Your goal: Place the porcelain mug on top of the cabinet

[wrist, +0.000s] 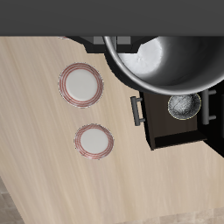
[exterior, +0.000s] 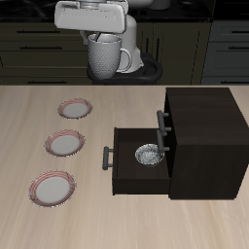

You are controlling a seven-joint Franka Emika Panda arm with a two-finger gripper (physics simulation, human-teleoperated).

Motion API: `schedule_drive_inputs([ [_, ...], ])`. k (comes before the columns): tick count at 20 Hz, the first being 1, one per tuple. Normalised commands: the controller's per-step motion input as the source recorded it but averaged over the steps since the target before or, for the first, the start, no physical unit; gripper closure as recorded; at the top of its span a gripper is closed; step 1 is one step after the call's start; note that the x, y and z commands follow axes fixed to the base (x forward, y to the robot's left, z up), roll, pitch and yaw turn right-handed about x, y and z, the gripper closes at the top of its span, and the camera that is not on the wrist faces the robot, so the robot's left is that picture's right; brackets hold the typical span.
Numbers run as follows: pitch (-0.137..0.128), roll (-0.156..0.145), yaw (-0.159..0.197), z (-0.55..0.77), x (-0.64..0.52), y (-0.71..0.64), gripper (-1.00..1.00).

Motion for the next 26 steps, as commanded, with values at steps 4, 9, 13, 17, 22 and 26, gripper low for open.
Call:
schedule_drive_inputs([
  [4,-0.036,0.003,0.015,0.22,0.06,0.39,1.0],
  [9,0.014,-0.003,-0.038,0.02,0.2,0.41,1.0],
  [13,-0.024,0.048,0.008,0.13,-0.02,0.6,1.0],
  [17,-0.018,0.017,-0.005,0.1,0.02,0.48,1.0],
  [22,0.004,0.058,0.007,-0.03,-0.07,0.58,1.0],
  [26,-0.017,0.032,0.039,0.1,-0.02,0.54,1.0],
])
